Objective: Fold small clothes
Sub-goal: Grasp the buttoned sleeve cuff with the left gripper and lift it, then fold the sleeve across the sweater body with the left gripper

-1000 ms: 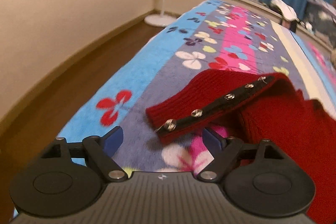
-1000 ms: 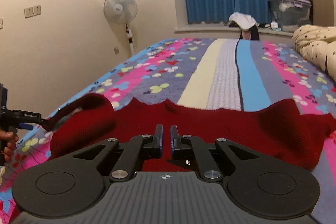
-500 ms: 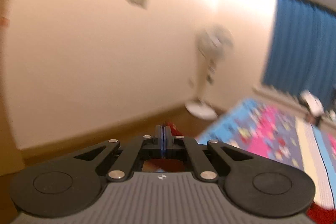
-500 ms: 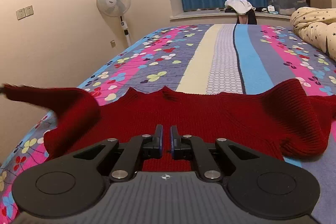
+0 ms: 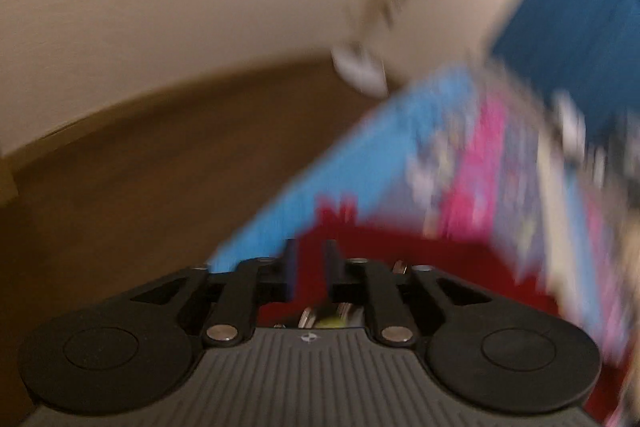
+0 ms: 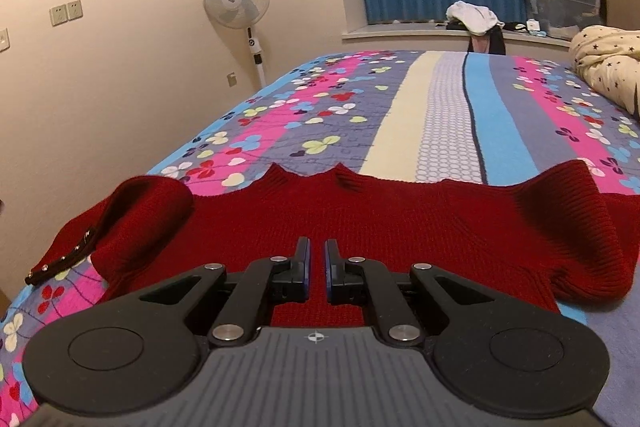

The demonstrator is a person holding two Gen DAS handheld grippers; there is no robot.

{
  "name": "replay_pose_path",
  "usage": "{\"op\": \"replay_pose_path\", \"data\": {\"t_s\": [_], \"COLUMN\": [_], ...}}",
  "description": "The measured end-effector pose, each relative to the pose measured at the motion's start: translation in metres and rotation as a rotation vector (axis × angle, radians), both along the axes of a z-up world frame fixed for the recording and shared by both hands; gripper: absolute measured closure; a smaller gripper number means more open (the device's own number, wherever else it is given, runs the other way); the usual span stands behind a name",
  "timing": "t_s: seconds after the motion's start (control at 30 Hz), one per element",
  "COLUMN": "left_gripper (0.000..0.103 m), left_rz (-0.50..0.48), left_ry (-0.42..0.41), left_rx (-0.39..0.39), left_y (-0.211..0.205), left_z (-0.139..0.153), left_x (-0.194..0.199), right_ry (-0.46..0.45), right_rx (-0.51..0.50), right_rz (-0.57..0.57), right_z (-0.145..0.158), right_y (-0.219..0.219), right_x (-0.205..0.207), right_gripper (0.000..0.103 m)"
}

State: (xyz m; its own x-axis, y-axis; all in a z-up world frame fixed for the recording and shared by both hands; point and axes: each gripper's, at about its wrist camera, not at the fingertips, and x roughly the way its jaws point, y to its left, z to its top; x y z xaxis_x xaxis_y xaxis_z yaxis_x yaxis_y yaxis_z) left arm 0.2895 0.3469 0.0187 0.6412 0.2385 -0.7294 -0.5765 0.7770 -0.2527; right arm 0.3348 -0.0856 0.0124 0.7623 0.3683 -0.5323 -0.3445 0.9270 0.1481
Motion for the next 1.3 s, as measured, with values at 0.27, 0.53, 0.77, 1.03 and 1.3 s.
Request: {"op": "replay_pose_path", "data": {"t_s": [0.27,0.53,0.77,1.03,1.3], "left_gripper": [0.05,0.089,0.089,0.091,0.092], "left_rz": [-0.366,-0.087,0.221,0.043,-0.211], "left_ry": [0.332,-0.228,-0.569,-0.314,-0.073], "left_rx": [0.35,0.096,0.086,0.008,-0.388], "left_y": [-0.036,0.021,0.04,0.009,-0.041], "left_z": [-0.066,0.004,0.032,0.022,-0.034], "left_x": [0.036,-0.023,-0.092,-0.07,-0.014], "right_ry": [0.02,0.026,0.025,0.031,0.037], "right_rx": [-0.022,-0.037,-0.052,-0.062,-0.063], "right_rz": [0.019,0.014,0.03,0.038,0.046], "right_z": [-0.009,-0.013,-0.016,-0.019,-0.02], "right_y": [0.005,0.006,0.012,0.014,0.017], "right_x": [0.007,0.008,0.006,0.006,0.007], "right_gripper": [0.095,0.095,0.095,0.095,0.095]}}
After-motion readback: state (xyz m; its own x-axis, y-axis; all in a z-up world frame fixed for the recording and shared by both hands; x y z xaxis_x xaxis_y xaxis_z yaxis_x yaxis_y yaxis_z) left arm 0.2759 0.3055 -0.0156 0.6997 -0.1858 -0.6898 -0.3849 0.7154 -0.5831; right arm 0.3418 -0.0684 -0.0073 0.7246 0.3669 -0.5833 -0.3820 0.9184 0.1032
